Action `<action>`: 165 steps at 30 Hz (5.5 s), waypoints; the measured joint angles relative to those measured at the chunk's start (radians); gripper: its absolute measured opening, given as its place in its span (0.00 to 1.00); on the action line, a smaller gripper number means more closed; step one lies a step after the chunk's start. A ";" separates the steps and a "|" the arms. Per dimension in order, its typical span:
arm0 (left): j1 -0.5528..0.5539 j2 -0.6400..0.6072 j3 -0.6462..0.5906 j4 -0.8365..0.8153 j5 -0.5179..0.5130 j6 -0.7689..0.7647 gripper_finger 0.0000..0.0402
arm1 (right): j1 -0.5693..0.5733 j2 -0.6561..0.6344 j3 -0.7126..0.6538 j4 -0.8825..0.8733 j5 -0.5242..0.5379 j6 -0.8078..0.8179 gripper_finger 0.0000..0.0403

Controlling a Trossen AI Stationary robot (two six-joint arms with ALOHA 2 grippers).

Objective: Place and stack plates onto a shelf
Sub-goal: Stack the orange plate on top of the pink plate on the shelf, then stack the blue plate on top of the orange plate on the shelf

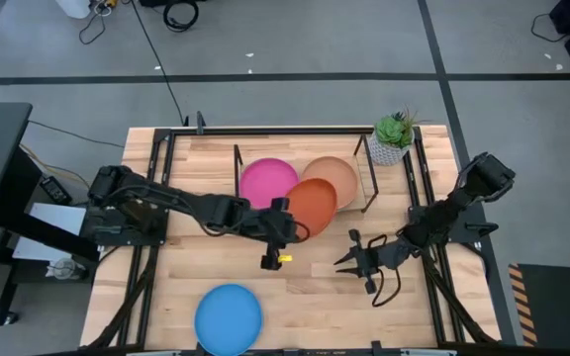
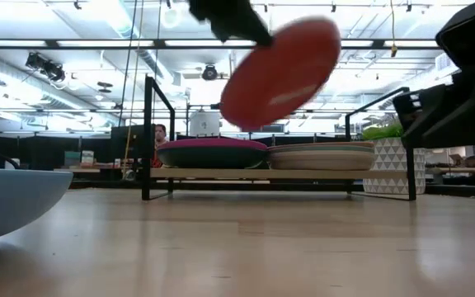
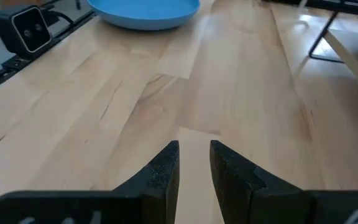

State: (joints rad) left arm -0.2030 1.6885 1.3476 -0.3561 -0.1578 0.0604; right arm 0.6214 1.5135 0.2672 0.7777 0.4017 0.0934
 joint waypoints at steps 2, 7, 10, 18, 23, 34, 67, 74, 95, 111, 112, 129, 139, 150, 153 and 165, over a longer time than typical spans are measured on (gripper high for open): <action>0.026 0.013 0.000 -0.036 -0.007 -0.013 0.03 | 0.020 0.000 0.000 -0.003 0.024 0.013 0.24; 0.070 0.028 -0.001 -0.106 -0.131 -0.024 0.03 | 0.062 0.000 0.000 -0.007 0.075 0.050 0.24; 0.074 0.028 0.000 -0.127 -0.161 -0.024 0.03 | 0.085 0.000 0.000 -0.007 0.106 0.065 0.24; 0.090 0.050 -0.002 -0.276 -0.158 -0.112 0.03 | 0.105 0.000 0.000 -0.003 0.149 0.064 0.24; 0.089 0.085 0.000 -0.296 -0.160 -0.117 0.03 | 0.105 0.000 0.000 -0.007 0.156 0.039 0.24; 0.089 0.109 -0.001 -0.332 -0.201 -0.159 0.06 | 0.100 0.000 0.001 0.008 0.158 -0.042 0.24; -0.178 0.109 0.093 -0.373 0.273 -0.479 0.26 | 0.027 0.000 0.001 0.046 0.153 -0.281 0.24; -0.301 0.108 0.067 -0.412 0.131 -0.735 0.25 | -0.061 0.000 0.000 0.104 0.064 -0.422 0.24; -0.449 0.108 -0.106 -0.483 0.027 -1.203 0.25 | -0.399 0.000 0.000 0.242 -0.480 -0.568 0.24; -0.471 0.105 -0.211 -0.430 0.058 -1.246 0.25 | -0.427 0.000 0.000 0.242 -0.537 -0.556 0.24; -0.471 0.100 -0.211 -0.437 0.061 -1.247 0.25 | -0.427 0.000 0.000 0.240 -0.537 -0.550 0.24; -0.470 0.037 -0.209 -0.547 0.013 -1.284 0.25 | -0.426 0.000 0.000 0.216 -0.537 -0.482 0.24; -0.477 0.037 -0.210 -0.560 -0.034 -1.307 0.26 | -0.425 0.000 0.000 0.208 -0.537 -0.461 0.24; -0.531 -0.082 -0.212 -0.749 -0.166 -1.389 0.24 | -0.425 0.000 0.000 0.215 -0.560 -0.459 0.24; -0.547 -0.135 -0.211 -0.746 -0.234 -1.416 0.23 | -0.425 0.000 0.000 0.216 -0.560 -0.460 0.24; -0.564 -0.255 -0.500 -0.349 -0.283 -1.406 0.23 | -0.425 0.000 0.000 0.219 -0.561 -0.462 0.24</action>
State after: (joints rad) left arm -0.7672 1.4332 0.8480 -0.7051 -0.4404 -1.3452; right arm 0.1967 1.5139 0.2676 0.9969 -0.1589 -0.3691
